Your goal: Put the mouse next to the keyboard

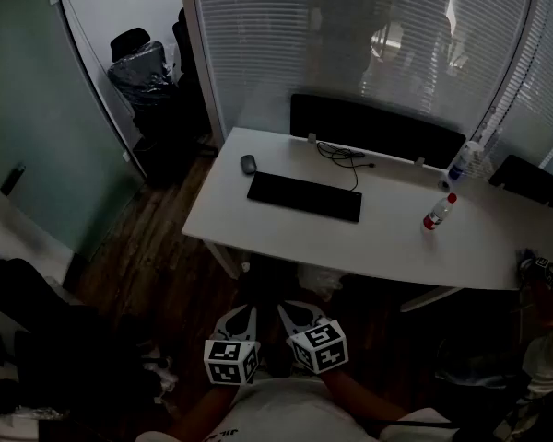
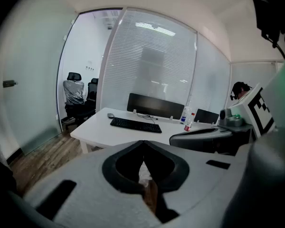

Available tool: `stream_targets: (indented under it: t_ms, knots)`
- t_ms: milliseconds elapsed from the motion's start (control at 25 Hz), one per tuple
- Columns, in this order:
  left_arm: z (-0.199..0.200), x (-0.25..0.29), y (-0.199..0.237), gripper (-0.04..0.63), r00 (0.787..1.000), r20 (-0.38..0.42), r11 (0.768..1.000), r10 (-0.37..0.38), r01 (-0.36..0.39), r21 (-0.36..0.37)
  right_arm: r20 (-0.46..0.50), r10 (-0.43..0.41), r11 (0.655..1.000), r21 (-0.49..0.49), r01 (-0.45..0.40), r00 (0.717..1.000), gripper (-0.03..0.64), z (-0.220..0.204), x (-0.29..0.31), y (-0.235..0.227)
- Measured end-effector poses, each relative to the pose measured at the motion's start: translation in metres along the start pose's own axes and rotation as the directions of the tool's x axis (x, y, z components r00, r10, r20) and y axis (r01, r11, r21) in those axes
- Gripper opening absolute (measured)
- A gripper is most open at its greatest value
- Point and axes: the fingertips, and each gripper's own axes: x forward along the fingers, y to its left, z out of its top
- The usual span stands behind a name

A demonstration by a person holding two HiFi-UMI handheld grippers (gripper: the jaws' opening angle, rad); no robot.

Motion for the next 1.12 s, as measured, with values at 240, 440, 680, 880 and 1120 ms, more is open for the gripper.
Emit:
stream_targets:
  t_ms: [240, 440, 680, 880, 1120]
  knots:
    - [0.001, 0.019, -0.016, 0.006, 1.0, 0.01, 1.0, 0.021, -0.021, -0.012, -0.02, 0.015, 1.0, -0.011, -0.015, 1.0, 0.003, -0.002, -0.005, -0.023]
    - [-0.001, 0.033, -0.019, 0.006, 1.0, 0.001, 0.999, 0.03, -0.03, -0.012, -0.032, 0.007, 1.0, -0.01, -0.008, 0.999, 0.003, 0.001, 0.0, -0.04]
    - [0.016, 0.065, 0.007, 0.006, 0.999, 0.008, 0.999, 0.034, -0.034, -0.03, -0.032, 0.006, 1.0, -0.01, -0.007, 0.999, 0.003, 0.017, 0.033, -0.057]
    - [0.04, 0.114, 0.046, 0.006, 1.0, 0.001, 1.0, -0.001, 0.001, -0.02, -0.031, -0.017, 1.0, -0.005, 0.017, 0.999, 0.003, 0.043, 0.087, -0.079]
    - [0.097, 0.171, 0.116, 0.006, 0.999, 0.009, 0.999, -0.035, 0.035, 0.011, -0.009, -0.066, 0.998, 0.011, 0.066, 0.998, 0.003, 0.098, 0.163, -0.106]
